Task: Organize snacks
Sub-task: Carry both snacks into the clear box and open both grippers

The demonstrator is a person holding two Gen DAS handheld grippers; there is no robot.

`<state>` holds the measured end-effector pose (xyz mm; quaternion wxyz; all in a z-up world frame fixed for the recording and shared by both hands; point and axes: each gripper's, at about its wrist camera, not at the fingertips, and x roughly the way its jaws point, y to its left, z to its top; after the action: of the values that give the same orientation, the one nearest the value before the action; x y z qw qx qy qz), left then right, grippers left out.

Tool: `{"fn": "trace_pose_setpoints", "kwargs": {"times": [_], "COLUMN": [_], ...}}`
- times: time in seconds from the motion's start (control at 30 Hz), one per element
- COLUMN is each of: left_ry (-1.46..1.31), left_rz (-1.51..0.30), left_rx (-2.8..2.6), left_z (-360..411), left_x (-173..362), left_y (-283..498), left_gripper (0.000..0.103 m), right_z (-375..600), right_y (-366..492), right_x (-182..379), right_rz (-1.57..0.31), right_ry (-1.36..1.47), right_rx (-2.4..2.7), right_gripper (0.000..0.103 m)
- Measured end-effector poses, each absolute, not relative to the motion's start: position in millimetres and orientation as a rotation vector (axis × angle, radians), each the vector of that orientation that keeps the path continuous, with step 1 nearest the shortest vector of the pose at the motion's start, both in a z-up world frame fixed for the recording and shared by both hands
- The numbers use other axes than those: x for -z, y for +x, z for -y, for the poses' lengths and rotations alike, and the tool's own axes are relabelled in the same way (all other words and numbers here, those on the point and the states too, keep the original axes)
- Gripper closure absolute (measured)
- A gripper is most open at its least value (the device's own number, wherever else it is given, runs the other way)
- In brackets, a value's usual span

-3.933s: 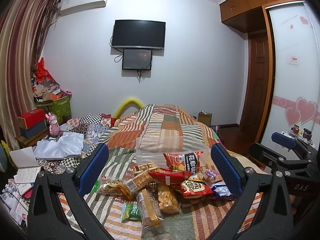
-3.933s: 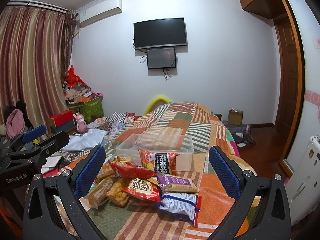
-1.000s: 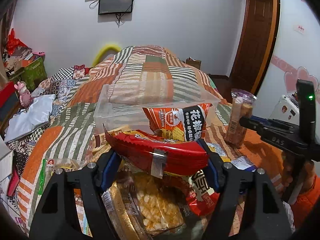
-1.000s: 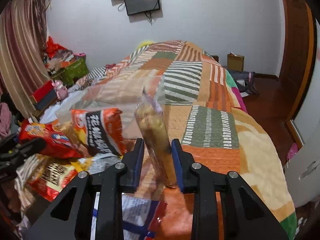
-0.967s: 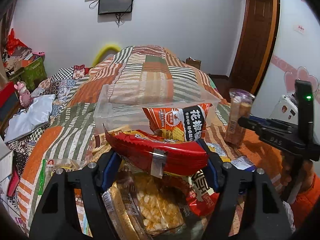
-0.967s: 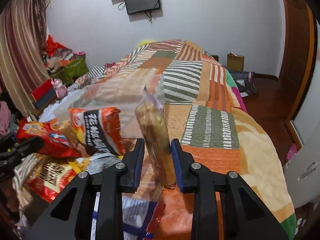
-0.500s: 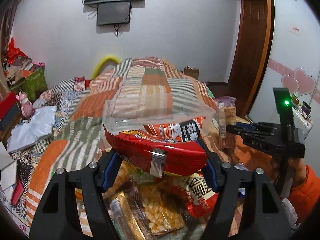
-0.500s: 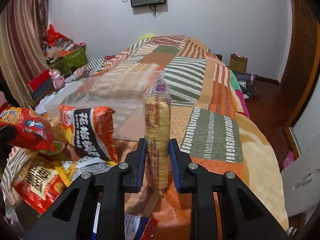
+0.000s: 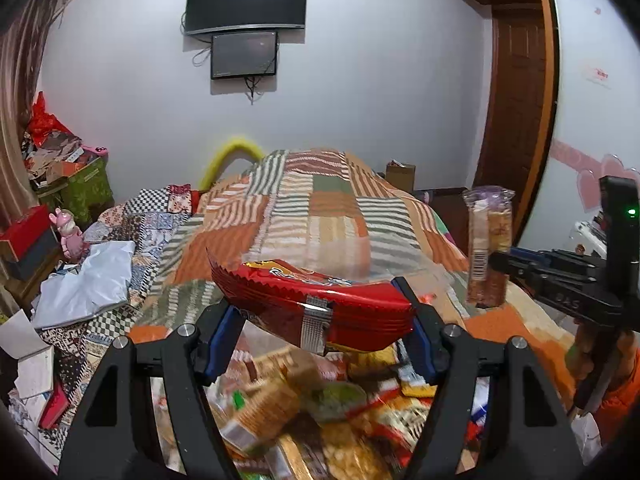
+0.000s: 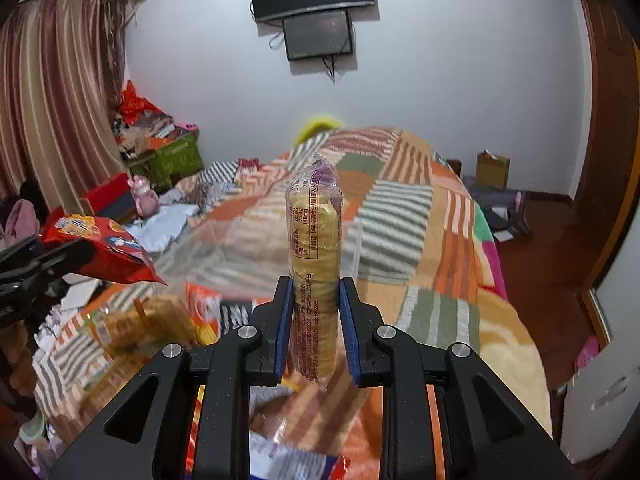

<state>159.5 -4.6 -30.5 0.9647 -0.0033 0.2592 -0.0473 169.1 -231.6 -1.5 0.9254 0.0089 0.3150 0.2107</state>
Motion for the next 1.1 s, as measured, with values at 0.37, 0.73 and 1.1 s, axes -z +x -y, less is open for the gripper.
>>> {"fn": "trace_pose_setpoints", "kwargs": {"times": [0.37, 0.73, 1.1], "left_ry": [0.000, 0.030, 0.047], "left_rz": [-0.615, -0.809, -0.930], "left_rx": [0.052, 0.093, 0.103], "left_z": [-19, -24, -20], "left_x": [36, 90, 125], "left_y": [226, 293, 327], "left_gripper": [0.033, 0.033, 0.033], "right_z": [211, 181, 164], "right_y": [209, 249, 271], "right_x": [0, 37, 71], "right_rz": [-0.636, -0.755, -0.905], "right_ry": [0.024, -0.072, -0.139], "right_rx": [-0.444, -0.459, -0.483], "right_gripper": [0.082, 0.082, 0.082]}}
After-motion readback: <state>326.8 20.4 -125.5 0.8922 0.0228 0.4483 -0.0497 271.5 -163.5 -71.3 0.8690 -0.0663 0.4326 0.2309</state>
